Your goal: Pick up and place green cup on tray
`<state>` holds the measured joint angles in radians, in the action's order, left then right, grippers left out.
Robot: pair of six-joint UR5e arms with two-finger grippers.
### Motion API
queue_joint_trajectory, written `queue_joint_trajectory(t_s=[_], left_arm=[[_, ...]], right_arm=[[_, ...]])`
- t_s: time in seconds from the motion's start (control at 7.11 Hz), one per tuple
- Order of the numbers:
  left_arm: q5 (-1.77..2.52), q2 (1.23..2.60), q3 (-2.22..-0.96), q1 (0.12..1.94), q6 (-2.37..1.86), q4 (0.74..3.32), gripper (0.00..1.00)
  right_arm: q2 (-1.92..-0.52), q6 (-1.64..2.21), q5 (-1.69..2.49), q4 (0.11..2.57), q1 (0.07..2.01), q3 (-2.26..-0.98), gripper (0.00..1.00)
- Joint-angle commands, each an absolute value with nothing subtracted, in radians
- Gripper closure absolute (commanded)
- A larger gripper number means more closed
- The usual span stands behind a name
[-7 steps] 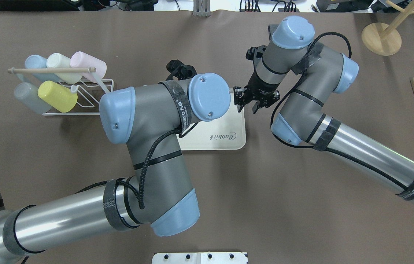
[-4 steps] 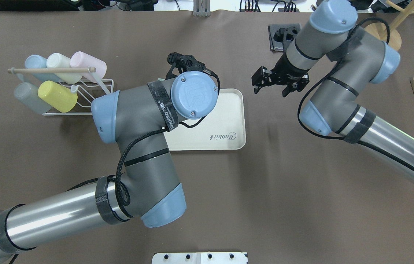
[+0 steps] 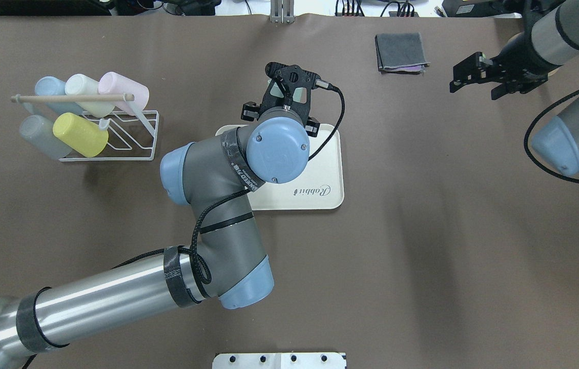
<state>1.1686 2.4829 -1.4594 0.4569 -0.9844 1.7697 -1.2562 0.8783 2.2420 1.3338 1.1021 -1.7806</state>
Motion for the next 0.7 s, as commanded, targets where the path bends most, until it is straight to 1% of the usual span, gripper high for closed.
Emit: queue_joint_trajectory(t_s=[0.0,0.14,0.28,0.42,0.56], left_arm=[[0.986,2.415,-1.402,0.39,-0.986,1.948,0.83],[0.93,2.387,-1.396,0.384,-0.986,1.983,0.83],[0.852,2.398,-1.326,0.367,-0.988,2.05,0.83],[0.836,2.414,-1.31,0.347,-0.986,2.072,0.83],[0.766,2.445,-1.252,0.318,-0.994,2.075,0.83]], right_arm=[[-1.385,0.641,2.234,1.338,1.22,-1.825,0.0],[-1.413,0.476,2.227,1.395,1.283,-1.822,0.0],[-1.425,0.289,2.177,1.501,1.329,-1.825,0.0],[-1.425,0.141,2.149,1.585,1.377,-1.827,0.0],[-1.455,0.023,2.132,1.621,1.428,-1.825,0.0]])
